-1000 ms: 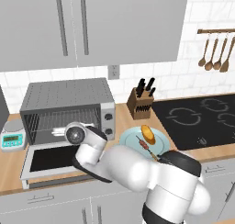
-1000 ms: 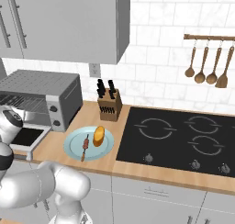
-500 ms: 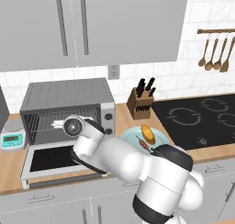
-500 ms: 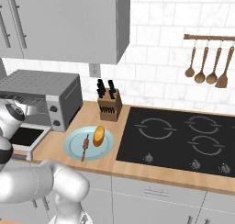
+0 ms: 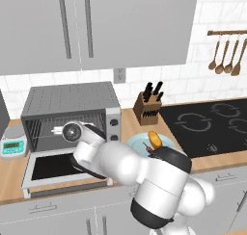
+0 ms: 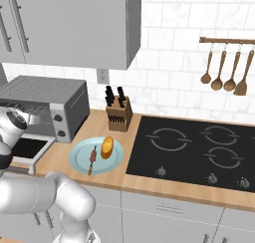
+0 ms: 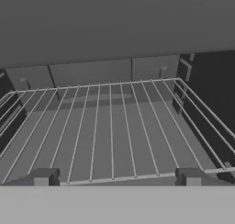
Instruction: Pick up the kebab skewer and baguette bread, and place them inside the toaster oven. Close the toaster oven door and start by setting the timer.
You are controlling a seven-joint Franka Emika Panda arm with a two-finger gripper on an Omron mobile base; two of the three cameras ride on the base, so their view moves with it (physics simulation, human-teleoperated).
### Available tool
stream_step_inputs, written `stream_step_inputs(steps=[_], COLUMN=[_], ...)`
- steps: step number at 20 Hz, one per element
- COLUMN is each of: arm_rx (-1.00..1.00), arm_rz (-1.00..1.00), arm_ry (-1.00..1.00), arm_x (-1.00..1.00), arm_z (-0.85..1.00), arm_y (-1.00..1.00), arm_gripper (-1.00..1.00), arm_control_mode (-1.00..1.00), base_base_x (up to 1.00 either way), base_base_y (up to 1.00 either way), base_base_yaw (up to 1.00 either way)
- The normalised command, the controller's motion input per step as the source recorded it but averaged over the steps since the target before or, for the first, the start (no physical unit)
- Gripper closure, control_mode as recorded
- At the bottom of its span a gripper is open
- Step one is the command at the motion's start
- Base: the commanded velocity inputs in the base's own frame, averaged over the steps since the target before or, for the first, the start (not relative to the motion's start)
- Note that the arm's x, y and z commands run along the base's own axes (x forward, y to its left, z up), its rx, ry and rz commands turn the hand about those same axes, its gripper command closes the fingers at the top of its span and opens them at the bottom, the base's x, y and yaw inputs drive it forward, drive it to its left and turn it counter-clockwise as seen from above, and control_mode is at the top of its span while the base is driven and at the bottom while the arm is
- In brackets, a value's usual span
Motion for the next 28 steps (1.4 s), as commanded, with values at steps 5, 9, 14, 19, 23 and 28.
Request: stream_step_inputs(steps=[5,9,14,19,23,28], arm_rx=[0.00,0.00,0.00,0.00,0.00,0.00], arm_rz=[0.00,0.02,0.00,0.00,0.00,0.00], arm_ry=[-0.05,-0.08,-0.06,0.00,0.00,0.00], arm_x=[0.09,0.35,0.20,0.00,0.03,0.14], arm_z=[0.00,0.00,-0.17,-0.25,0.05,0.13], arm_y=[0.00,-0.20,-0.09,0.00,0.00,0.00], arm_gripper=[-1.00,-1.00,-1.00,-1.00,-1.00,-1.00], arm_control_mode=[-1.00,-1.00,-1.00,-1.00,-1.00,-1.00], base_base_x=[0.00,0.00,0.00,0.00,0.00,0.00], base_base_y=[0.00,0.00,0.00,0.00,0.00,0.00], base_base_yaw=[0.00,0.00,0.00,0.00,0.00,0.00])
